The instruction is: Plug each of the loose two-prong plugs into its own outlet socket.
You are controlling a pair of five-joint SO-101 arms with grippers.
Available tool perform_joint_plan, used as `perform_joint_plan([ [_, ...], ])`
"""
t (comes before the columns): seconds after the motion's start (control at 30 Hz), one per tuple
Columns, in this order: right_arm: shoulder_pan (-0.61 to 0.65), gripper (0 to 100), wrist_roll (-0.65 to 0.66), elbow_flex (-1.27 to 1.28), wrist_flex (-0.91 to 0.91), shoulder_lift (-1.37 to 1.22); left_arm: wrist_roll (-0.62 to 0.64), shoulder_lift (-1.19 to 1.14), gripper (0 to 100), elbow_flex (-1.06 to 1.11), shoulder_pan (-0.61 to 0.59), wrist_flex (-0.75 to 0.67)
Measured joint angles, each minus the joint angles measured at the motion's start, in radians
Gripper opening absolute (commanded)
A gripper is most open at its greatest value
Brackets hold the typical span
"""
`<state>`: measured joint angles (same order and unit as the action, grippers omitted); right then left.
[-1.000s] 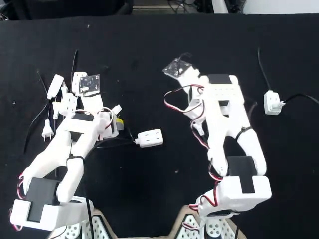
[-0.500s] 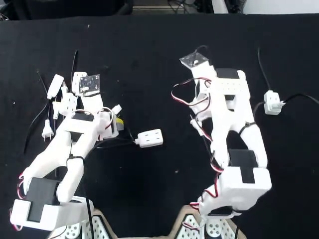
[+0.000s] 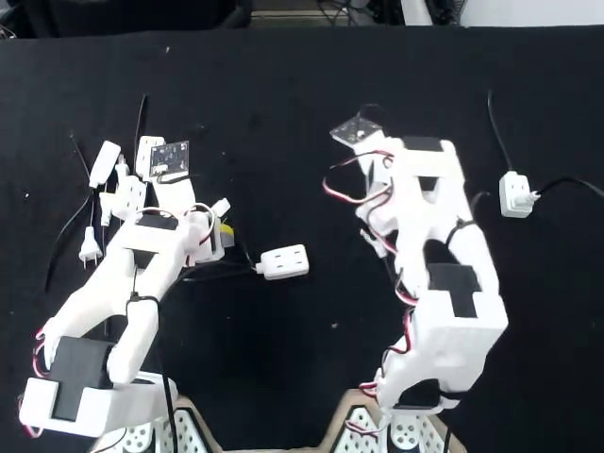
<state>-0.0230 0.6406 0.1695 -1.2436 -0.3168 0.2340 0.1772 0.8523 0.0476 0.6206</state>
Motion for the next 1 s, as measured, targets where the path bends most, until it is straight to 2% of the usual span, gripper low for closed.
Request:
perform_joint_plan([
  [0.2,0.015,20.4,-0.017,0.025,0.005,0.003,0.0,0.0,26,0.0,0.0,0.0],
  [0.5,0.035,20.4,-0.044,0.288,0.141,0.206,0.0,0.0,26,0.0,0.0,0.0],
  [0.73,0.138,16.8,-0.149,0.295,0.133,0.236,0.0,0.0,26,0.0,0.0,0.0],
  [1.0,0.143,18.5,-0.169,0.295,0.051,0.354,0.0,0.0,26,0.0,0.0,0.0],
])
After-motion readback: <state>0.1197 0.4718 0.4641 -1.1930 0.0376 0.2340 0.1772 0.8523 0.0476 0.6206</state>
